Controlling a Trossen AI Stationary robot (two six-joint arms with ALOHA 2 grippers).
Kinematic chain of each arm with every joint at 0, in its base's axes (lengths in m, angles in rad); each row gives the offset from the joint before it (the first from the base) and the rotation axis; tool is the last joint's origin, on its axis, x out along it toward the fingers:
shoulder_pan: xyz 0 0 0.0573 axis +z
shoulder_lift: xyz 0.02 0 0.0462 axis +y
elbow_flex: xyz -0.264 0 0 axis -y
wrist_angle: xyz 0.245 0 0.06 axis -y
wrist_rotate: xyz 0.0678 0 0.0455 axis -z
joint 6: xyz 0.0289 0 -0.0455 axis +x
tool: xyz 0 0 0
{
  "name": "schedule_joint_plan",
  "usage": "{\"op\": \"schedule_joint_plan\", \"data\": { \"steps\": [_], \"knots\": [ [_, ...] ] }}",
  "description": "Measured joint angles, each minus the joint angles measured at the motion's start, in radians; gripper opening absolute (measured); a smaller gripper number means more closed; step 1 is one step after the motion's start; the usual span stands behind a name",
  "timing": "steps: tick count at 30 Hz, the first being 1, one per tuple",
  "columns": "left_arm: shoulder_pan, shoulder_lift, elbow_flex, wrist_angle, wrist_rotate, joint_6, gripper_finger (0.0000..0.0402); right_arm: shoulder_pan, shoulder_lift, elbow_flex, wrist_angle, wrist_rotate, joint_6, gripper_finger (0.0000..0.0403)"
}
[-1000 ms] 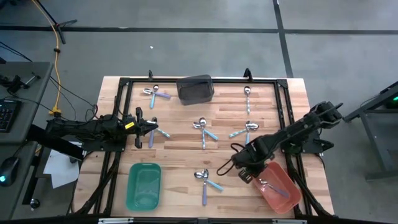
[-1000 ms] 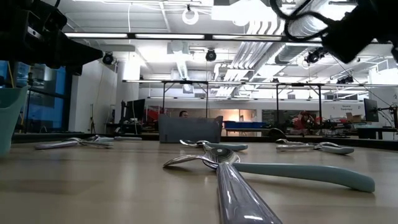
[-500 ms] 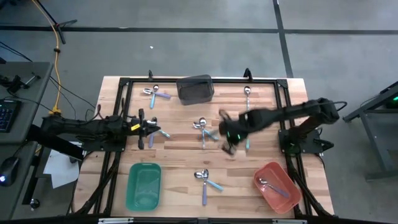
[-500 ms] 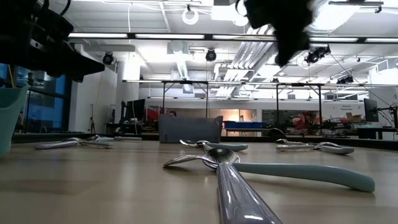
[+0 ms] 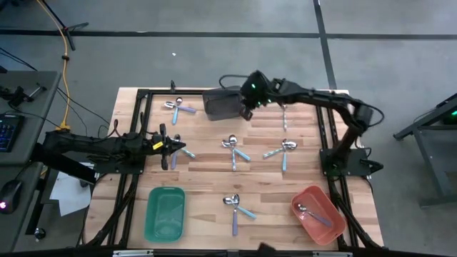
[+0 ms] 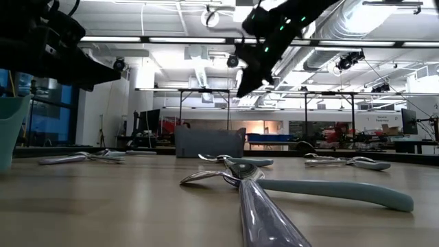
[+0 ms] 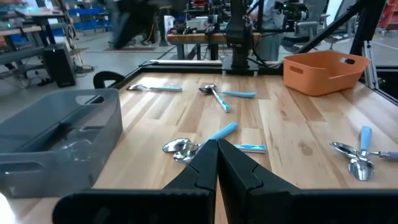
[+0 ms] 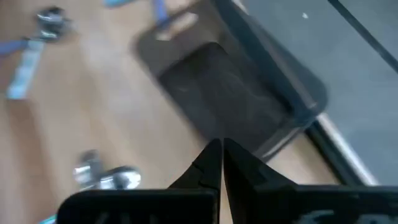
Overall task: Sort silverware by color (type)
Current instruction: Adjust the black bin
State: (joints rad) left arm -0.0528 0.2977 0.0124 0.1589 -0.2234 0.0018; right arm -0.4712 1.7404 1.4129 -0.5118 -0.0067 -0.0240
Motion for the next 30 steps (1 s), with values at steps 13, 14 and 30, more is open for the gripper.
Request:
{"op": "schedule_joint_plan", "data": {
  "steps": [13, 14, 30],
  "knots": [
    [0.000, 0.003, 0.000, -0.003, -0.008, -0.016, 0.0003, -0.114, 0.432, 0.546, -0.280, 0.013, -0.209, 0.0000],
    [0.000, 0.003, 0.000, -0.003, -0.008, -0.013, 0.0003, -0.119, 0.459, 0.583, -0.305, 0.014, -0.201, 0.0000],
    [0.000, 0.003, 0.000, -0.004, -0.008, -0.005, 0.0003, -0.161, 0.659, 0.819, -0.499, 0.058, 0.011, 0.0000]
  ]
}}
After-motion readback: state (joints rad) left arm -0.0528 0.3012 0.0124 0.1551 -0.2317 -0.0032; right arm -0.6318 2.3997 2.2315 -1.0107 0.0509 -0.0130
